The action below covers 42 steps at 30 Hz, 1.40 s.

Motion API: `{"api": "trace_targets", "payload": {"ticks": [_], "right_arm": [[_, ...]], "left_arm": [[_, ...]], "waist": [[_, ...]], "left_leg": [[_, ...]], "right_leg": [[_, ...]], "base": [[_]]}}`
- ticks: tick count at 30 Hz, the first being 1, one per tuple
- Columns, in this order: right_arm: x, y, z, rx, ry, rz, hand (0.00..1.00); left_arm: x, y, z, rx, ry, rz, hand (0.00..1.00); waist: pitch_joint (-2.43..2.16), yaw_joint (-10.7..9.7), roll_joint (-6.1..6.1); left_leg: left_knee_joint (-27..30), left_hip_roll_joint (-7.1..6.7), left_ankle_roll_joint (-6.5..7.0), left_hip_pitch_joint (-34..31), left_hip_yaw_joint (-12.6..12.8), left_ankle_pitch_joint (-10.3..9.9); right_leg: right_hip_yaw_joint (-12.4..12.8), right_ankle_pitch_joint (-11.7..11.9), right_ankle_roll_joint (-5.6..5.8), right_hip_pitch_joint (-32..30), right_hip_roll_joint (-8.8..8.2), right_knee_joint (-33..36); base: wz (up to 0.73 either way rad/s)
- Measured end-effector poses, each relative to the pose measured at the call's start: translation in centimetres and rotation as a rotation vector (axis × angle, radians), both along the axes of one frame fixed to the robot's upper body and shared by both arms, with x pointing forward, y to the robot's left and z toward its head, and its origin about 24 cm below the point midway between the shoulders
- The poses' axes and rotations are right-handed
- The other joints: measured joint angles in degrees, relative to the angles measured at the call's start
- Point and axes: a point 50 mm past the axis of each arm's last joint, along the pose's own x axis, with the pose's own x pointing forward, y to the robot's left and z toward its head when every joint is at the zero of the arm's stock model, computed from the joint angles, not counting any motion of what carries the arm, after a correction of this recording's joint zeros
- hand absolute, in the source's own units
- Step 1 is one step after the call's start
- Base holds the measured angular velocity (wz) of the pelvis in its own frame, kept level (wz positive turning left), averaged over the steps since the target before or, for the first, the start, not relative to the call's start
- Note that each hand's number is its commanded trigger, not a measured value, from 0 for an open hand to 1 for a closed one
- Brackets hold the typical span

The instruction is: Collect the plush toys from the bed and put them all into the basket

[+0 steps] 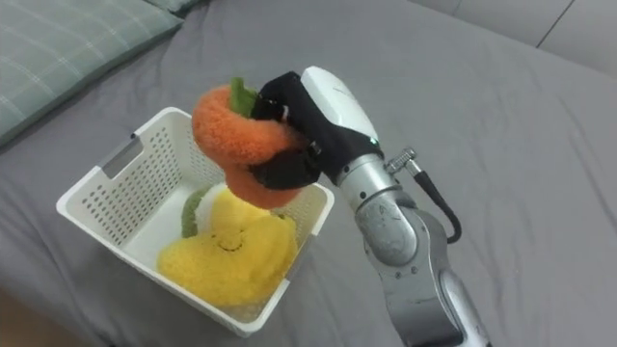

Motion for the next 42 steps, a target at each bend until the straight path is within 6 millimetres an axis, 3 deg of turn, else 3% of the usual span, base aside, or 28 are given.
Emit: {"api": "trace_targets", "payload": {"ticks": [2,3,5,6,14,30,42], "right_arm": [[0.0,0.0,0.0,-0.014,-0.002,-0.001,0.68],[0.0,0.1,-0.1,-0.02,-0.003,-0.002,0.59],[0.0,0.2,-0.4,-0.032,0.005,-0.001,0.12],[0.1,0.4,-0.7,-0.044,0.017,0.004,0.0],[0.2,1.2,-3.5,-0.098,0.131,0.029,0.0],[0.3,1.0,-3.7,-0.105,0.136,0.017,0.0],[0.4,0.7,-3.6,-0.007,0.145,0.002,0.0]], "left_arm": [[0.1,0.0,0.0,0.004,-0.001,-0.008,0.0],[0.1,0.0,0.0,0.004,-0.002,-0.009,0.0],[0.2,0.0,0.1,0.005,-0.003,-0.012,0.0],[0.2,0.0,0.1,0.007,-0.003,-0.014,0.0],[0.7,0.3,0.3,0.021,-0.012,-0.019,0.0],[1.2,0.3,0.4,0.016,-0.026,-0.028,0.0],[0.7,0.5,0.4,0.033,-0.017,-0.014,0.0]], "waist": [[0.02,0.0,0.03],[0.03,0.0,0.05],[0.03,0.0,0.04],[0.02,0.0,0.03],[0.03,0.8,-0.35],[0.43,0.2,-0.12],[-0.06,-1.1,1.25]], "left_leg": [[0.1,-0.03,0.0,-0.4,-0.3,0.0],[0.1,-0.05,0.0,-0.4,-0.5,0.0],[0.1,-0.05,-0.01,-0.4,-0.6,0.0],[0.1,-0.06,-0.02,-0.5,-0.8,0.0],[0.1,-0.05,-0.02,-0.4,-0.7,0.0],[0.2,-0.08,-0.02,-0.6,-0.8,0.0],[0.1,0.02,-0.01,0.2,0.1,0.0]], "right_leg": [[-0.1,0.0,0.01,-0.1,0.01,0.0],[-0.1,0.0,0.0,-0.1,0.01,0.0],[-0.1,0.0,0.0,-0.1,0.04,0.0],[-0.1,0.0,0.0,-0.1,0.05,-0.1],[-0.2,0.0,0.0,-0.1,0.02,0.0],[-0.2,0.0,0.0,-0.1,0.03,-0.1],[0.1,0.0,0.0,0.2,0.03,0.0]], "base": [[0.07],[0.07],[0.05],[0.04],[0.01],[0.0],[-0.03]]}}
